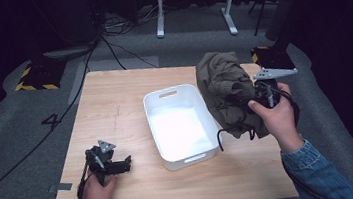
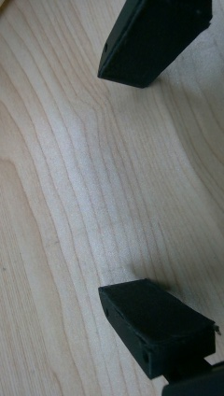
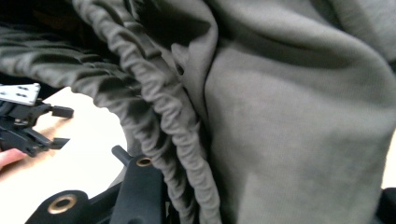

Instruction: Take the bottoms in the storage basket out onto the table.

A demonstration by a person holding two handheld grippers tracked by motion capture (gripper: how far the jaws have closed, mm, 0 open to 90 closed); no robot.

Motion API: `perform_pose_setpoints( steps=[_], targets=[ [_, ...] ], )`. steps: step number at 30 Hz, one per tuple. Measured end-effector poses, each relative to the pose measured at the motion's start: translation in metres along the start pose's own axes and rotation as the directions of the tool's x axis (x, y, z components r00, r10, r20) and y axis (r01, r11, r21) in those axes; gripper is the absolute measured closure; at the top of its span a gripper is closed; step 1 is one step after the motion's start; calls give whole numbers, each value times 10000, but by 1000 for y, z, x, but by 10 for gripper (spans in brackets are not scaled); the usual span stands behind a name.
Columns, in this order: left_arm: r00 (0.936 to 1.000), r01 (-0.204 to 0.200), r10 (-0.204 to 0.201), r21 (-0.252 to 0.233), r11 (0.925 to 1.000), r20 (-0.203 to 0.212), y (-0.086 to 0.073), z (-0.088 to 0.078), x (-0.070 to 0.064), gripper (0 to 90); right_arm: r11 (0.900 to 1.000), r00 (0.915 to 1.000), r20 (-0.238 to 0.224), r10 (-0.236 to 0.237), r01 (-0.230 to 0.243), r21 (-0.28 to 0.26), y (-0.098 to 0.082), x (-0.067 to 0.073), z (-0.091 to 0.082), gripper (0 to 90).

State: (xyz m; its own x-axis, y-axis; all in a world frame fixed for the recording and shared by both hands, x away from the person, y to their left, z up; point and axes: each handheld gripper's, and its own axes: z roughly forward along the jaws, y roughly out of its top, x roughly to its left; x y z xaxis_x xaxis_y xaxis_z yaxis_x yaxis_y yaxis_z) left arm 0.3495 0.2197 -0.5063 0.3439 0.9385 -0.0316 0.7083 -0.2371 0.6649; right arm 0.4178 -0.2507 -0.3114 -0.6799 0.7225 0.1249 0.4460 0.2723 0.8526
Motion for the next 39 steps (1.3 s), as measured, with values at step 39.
perform_pose_setpoints(
  steps=[39],
  targets=[
    [10000,0,0,0,10000,-3,0,0,0,13,9699,9760,1761,1279,-1601,1832,-120,-95,81,589]
  ],
)
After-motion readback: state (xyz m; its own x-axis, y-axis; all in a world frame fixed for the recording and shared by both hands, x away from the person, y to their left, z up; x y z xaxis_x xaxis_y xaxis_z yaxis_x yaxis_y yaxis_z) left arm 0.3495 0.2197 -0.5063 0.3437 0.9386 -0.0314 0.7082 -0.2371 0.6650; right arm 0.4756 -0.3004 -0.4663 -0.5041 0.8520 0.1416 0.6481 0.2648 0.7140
